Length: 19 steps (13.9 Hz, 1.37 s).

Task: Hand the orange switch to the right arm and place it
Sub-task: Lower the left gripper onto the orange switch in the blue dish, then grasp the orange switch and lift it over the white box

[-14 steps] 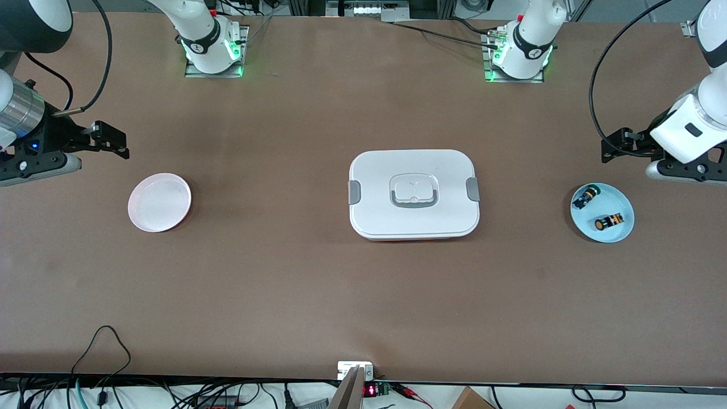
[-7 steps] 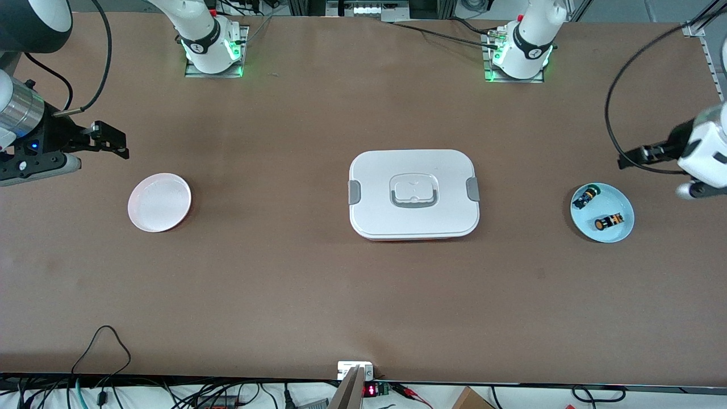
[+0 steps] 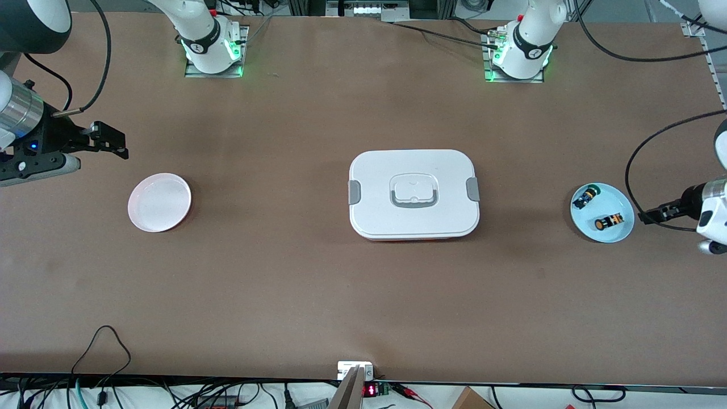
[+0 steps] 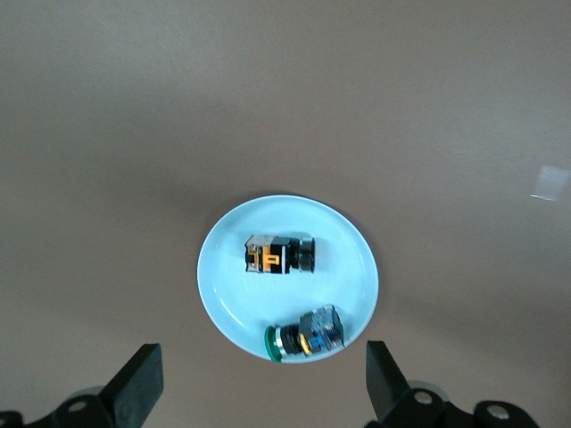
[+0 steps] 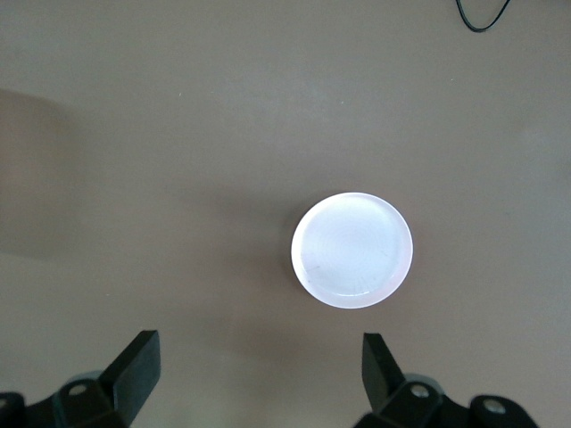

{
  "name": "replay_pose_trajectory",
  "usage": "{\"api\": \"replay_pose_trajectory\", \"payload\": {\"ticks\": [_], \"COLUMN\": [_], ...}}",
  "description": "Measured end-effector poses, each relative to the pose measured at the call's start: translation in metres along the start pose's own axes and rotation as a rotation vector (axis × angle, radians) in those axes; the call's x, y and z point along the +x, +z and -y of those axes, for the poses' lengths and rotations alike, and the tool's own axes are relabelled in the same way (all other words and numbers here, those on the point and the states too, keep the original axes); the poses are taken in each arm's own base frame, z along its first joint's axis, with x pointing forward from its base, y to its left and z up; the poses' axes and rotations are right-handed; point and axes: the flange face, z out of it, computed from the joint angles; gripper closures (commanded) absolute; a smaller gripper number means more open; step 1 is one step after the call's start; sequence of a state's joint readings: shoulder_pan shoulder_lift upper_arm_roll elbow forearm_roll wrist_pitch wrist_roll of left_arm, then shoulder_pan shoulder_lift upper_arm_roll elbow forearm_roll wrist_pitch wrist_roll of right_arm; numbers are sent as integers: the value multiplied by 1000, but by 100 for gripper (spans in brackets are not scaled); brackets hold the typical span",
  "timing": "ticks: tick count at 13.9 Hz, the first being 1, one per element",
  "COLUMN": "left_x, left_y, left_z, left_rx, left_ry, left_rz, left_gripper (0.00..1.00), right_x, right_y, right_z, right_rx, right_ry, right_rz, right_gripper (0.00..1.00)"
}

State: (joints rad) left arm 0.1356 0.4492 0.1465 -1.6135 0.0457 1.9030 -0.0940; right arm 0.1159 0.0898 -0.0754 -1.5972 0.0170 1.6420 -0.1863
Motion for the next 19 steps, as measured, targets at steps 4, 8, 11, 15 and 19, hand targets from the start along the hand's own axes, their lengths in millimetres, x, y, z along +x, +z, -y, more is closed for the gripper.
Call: {"api": "replay_pose_trajectory", "payload": {"ticks": [4,8,11,15,19], "left_x": [11,-10,-33,-41,-42], "left_y": [79,140,177,187,184], "left_z": [8,5,2,1,-2], "left_rx": [-5,-17,-27,-30,-24], "left_ry": [7,33,42,44,119], "left_rz": [-84,-173,-226,-230,-227], "left_gripper": [0,0,1,62,81], "right_x": [0,0,0,0,0], "right_y": [0,0,0,0,1], "right_z": [-1,-1,-1,-2,-2], "right_rx": [0,0,0,0,0], "right_ry": [1,1,2,3,3], "right_rz": [0,0,0,1,1], "right_gripper": [0,0,0,0,0]}}
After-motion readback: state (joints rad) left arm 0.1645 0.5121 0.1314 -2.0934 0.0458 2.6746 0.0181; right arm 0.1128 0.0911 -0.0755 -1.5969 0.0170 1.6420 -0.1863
